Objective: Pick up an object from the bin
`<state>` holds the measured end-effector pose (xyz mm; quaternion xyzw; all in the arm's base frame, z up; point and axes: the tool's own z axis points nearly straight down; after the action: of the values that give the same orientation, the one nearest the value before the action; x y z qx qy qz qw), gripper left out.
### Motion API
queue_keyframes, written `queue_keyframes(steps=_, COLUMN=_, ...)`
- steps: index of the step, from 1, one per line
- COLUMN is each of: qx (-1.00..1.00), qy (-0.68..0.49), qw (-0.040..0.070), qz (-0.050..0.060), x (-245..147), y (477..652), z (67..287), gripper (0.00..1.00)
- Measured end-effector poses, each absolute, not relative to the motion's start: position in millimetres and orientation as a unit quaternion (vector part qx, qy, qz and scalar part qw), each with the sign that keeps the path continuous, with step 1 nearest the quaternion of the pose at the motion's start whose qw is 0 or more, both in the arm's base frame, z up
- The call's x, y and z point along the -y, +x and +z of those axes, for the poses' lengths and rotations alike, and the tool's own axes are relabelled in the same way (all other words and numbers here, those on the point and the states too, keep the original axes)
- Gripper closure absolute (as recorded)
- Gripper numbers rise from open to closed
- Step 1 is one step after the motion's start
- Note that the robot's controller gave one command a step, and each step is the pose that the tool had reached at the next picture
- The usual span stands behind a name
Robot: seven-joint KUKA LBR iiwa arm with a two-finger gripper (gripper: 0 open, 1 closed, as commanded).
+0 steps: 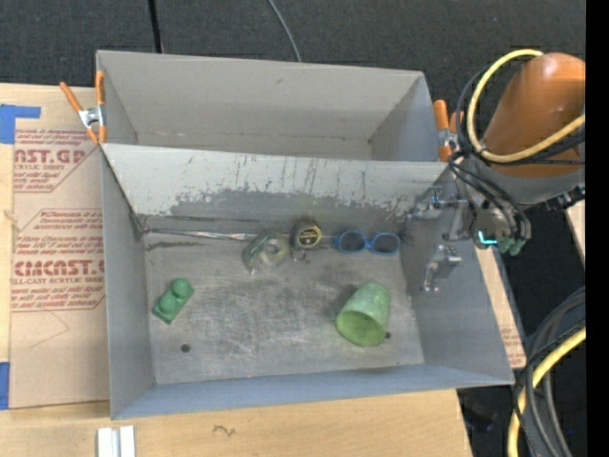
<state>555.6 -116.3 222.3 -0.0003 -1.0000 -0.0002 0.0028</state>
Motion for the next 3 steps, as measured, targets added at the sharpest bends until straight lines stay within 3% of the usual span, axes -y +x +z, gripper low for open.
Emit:
queue_keyframes(steps=1, qx=1.0, qy=-0.027, qw=0.004, qz=-0.001, x=87.0, y=524.8, z=109.0, gripper=0.0)
queue_keyframes(steps=2, qx=0.994, qy=-0.106, qw=0.0, qz=0.0, x=68.3, y=561.3, z=71.7, gripper=0.0)
queue_keyframes(steps=3, qx=0.997, qy=0.081, qw=-0.006, qz=0.001, x=84.6, y=556.9, z=72.7, gripper=0.0)
